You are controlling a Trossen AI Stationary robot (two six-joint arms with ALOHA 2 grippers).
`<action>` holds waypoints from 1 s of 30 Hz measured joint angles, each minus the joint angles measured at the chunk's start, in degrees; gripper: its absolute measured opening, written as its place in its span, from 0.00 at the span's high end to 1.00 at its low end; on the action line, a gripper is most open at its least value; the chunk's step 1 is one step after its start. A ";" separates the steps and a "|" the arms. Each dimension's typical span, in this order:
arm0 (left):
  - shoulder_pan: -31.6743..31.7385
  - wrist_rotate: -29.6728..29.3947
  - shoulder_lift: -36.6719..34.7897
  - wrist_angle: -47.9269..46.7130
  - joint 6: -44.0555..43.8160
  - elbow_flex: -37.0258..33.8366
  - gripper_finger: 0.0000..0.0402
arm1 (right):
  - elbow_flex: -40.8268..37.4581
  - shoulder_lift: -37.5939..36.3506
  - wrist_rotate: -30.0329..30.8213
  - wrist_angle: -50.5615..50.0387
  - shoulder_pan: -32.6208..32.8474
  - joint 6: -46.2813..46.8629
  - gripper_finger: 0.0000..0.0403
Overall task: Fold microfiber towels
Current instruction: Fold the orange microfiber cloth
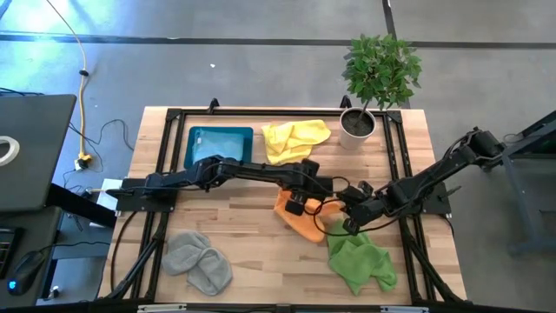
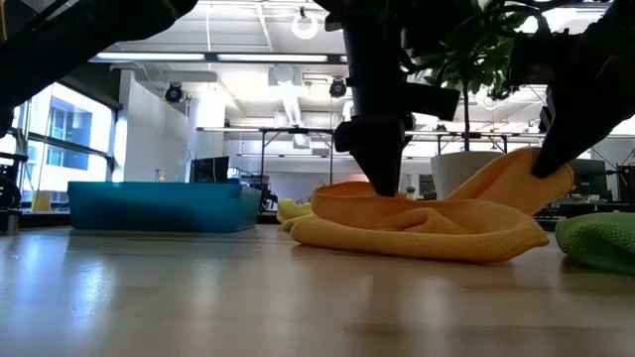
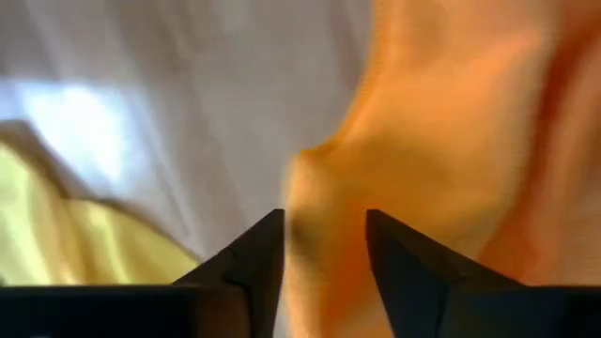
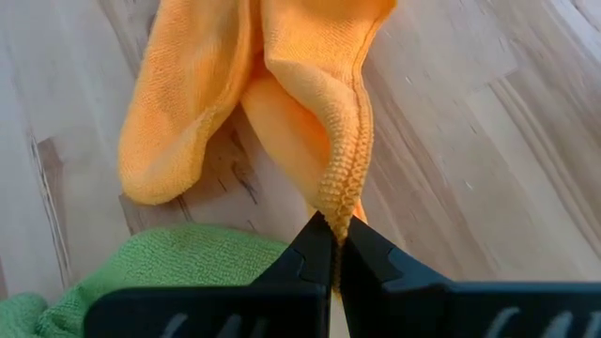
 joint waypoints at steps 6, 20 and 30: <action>-0.63 1.10 -0.02 -1.21 0.00 0.00 0.90 | 0.00 0.00 0.92 -0.04 0.00 -0.27 1.00; -0.16 10.73 -7.53 -2.58 -3.73 0.00 1.00 | 0.26 -0.02 6.10 0.32 -0.15 -7.98 1.00; 0.94 11.88 -19.34 -4.80 -7.36 0.02 1.00 | 16.06 -0.07 12.13 -24.79 -0.15 -9.58 1.00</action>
